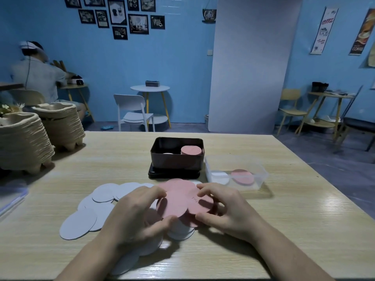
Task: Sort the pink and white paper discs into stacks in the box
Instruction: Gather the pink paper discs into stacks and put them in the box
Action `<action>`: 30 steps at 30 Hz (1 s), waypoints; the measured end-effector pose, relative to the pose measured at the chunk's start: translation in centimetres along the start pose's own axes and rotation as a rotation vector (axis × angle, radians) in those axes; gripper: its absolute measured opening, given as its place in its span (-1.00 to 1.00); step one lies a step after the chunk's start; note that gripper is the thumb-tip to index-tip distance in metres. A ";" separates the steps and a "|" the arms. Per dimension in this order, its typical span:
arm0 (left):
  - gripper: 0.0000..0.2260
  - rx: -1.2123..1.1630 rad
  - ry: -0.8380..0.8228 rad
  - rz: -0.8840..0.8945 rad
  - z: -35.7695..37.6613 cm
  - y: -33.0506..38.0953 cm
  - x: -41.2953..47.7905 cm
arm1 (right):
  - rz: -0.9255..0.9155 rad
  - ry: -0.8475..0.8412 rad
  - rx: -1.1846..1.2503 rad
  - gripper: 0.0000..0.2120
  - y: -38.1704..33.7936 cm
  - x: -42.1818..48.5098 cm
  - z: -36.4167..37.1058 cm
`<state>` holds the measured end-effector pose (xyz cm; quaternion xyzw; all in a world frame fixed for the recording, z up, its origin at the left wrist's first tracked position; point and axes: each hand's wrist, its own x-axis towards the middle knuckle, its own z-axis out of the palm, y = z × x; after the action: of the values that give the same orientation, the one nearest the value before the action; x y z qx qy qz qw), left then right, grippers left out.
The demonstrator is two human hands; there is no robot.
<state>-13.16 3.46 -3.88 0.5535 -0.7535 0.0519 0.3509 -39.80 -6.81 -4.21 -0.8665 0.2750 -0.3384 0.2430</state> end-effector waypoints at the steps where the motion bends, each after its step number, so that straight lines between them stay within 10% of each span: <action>1: -0.61 0.010 -0.012 0.014 0.0 0.0 0.2 | -0.021 -0.016 -0.004 -0.61 -0.1 0.0 0.0; 20: -0.43 -0.181 -0.121 0.080 2.6 -0.4 2.1 | -0.002 -0.084 0.199 -0.60 0.0 0.2 0.7; 30: -0.77 -0.319 -0.058 0.125 2.5 0.0 1.9 | -0.068 -0.072 0.125 -0.64 -0.4 0.3 0.4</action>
<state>-14.62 0.79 -4.63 0.4441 -0.7949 -0.0624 0.4086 -39.21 -6.55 -4.09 -0.8702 0.2147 -0.3315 0.2947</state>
